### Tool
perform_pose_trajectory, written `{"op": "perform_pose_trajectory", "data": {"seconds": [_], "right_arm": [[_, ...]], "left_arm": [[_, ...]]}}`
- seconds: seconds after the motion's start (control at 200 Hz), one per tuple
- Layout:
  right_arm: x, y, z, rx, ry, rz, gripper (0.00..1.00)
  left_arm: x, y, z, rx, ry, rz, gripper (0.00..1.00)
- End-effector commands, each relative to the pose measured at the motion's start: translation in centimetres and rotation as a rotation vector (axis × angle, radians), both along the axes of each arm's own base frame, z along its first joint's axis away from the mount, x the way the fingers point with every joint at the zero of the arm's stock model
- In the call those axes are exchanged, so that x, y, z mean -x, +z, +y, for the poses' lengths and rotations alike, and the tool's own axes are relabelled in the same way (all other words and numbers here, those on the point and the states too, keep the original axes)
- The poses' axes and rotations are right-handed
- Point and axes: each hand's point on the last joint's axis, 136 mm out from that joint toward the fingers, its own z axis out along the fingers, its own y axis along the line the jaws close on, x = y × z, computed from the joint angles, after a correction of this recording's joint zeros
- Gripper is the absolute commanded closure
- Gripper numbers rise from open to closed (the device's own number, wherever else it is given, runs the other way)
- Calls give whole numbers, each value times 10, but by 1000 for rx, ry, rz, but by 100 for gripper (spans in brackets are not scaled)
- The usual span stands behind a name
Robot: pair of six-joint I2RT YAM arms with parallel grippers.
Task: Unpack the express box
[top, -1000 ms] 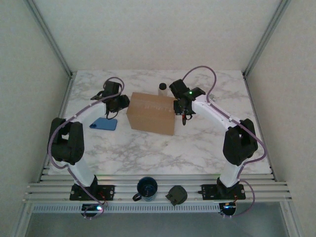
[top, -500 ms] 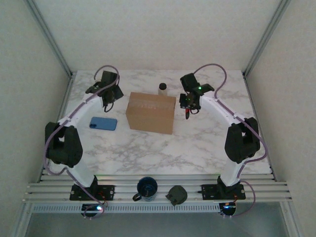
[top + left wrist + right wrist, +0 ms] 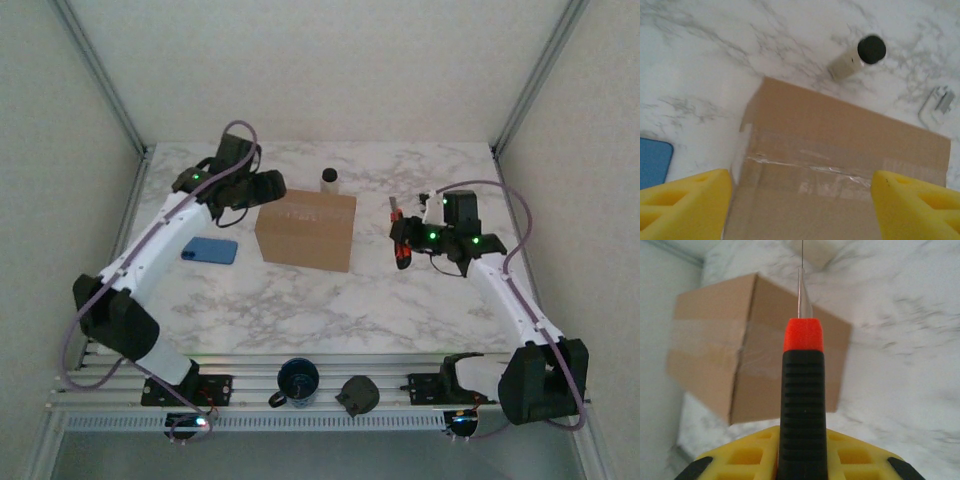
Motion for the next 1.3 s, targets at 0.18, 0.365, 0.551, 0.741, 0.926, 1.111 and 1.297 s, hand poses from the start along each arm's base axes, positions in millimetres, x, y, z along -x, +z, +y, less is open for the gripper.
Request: {"op": "perform_pose_trajectory", "data": {"seconds": [0.18, 0.365, 0.551, 0.741, 0.926, 1.111, 1.297], "right_arm": [[13, 26, 18, -162, 126, -124, 100], [15, 21, 16, -151, 131, -120, 100], [14, 17, 16, -159, 127, -111, 100], [14, 17, 17, -168, 129, -114, 100], [15, 15, 17, -173, 133, -113, 100], [15, 14, 19, -197, 133, -130, 100], [11, 3, 21, -236, 119, -109, 100]], "left_arm": [[1, -33, 20, -219, 54, 155, 21], [-1, -53, 8, -210, -17, 203, 19], [-3, -69, -17, -116, -115, 217, 19], [-7, -78, -17, -102, -116, 219, 18], [-6, -87, -12, -87, -114, 230, 16], [-1, -94, -9, -13, -139, 230, 19], [5, -103, -7, 68, -150, 228, 20]]}}
